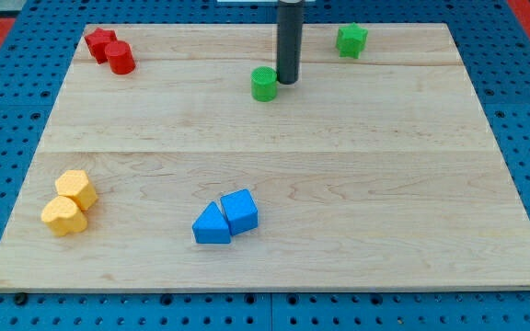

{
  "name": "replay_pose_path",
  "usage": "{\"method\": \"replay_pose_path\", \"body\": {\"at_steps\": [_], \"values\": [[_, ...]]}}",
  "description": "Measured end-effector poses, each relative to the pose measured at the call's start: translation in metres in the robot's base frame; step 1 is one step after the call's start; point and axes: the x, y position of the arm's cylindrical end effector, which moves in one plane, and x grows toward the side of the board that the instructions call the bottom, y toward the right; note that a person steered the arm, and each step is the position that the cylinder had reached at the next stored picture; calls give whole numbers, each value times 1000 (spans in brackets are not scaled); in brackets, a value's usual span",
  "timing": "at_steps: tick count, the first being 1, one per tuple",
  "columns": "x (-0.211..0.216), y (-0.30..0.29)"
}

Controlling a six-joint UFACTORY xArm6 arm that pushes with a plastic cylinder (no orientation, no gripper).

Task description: Push red blocks into green circle

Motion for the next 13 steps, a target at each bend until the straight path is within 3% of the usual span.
{"method": "replay_pose_path", "body": {"at_steps": [2, 4, 6, 9, 11, 13], "values": [[31, -82], [-59, -110], [-117, -226], [-103, -315], [-81, -235], [-44, -222]]}}
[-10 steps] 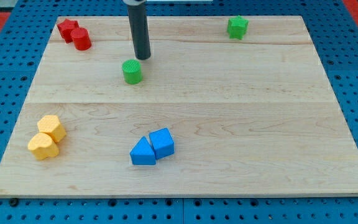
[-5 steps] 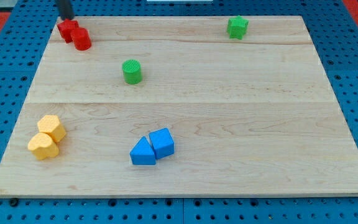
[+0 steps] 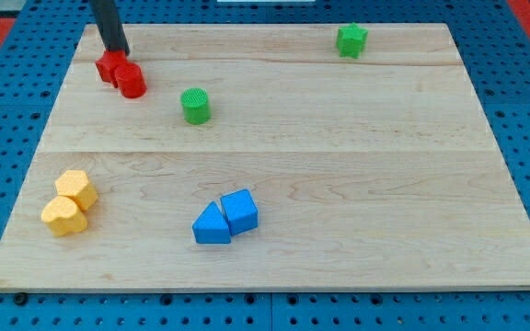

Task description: Push red blocks into green circle

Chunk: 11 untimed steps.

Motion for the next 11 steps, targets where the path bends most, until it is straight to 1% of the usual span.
{"method": "replay_pose_path", "body": {"at_steps": [1, 2, 3, 4, 5, 6, 8, 9, 10, 11], "values": [[34, 4], [35, -4], [26, -75], [30, -94], [52, -61], [65, -17], [99, 27], [105, 36], [99, 39], [60, 51]]}}
